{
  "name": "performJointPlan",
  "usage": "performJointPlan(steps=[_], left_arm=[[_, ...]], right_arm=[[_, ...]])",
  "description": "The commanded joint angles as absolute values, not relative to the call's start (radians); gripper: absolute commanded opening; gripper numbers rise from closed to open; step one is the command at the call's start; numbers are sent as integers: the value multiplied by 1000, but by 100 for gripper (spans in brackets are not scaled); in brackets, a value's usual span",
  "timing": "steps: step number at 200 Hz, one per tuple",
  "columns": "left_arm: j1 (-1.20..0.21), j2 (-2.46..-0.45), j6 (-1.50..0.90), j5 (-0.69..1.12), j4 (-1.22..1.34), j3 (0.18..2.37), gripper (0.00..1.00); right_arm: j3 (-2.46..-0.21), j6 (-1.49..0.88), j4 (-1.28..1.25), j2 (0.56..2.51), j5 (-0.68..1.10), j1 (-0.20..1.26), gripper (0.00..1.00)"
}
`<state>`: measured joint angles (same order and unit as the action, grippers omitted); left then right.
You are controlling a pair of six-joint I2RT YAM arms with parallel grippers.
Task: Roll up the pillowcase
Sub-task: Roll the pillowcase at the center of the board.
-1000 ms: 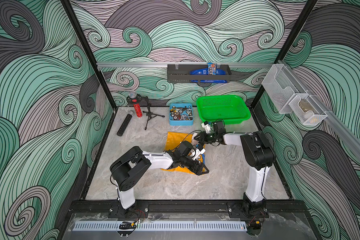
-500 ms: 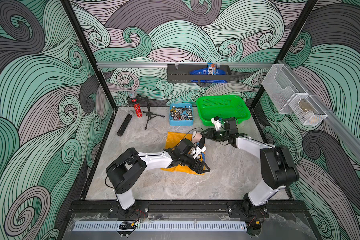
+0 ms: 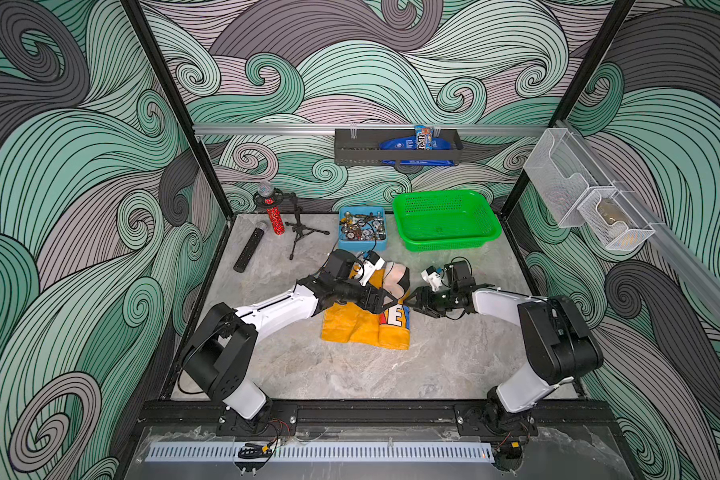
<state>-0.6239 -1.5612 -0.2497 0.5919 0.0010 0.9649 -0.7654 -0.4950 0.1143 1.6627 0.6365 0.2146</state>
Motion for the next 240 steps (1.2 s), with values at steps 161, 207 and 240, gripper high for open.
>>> performJointPlan(steps=[161, 207, 240], left_arm=[[-520, -1442, -224, 609, -49, 878, 97], [-520, -1440, -253, 620, 9, 826, 97], [-520, -1445, -252, 623, 19, 817, 97]], right_arm=[[-788, -488, 151, 1604, 646, 209, 0], [-885, -330, 588, 1526, 380, 170, 0], [-932, -359, 611, 1545, 382, 181, 10]])
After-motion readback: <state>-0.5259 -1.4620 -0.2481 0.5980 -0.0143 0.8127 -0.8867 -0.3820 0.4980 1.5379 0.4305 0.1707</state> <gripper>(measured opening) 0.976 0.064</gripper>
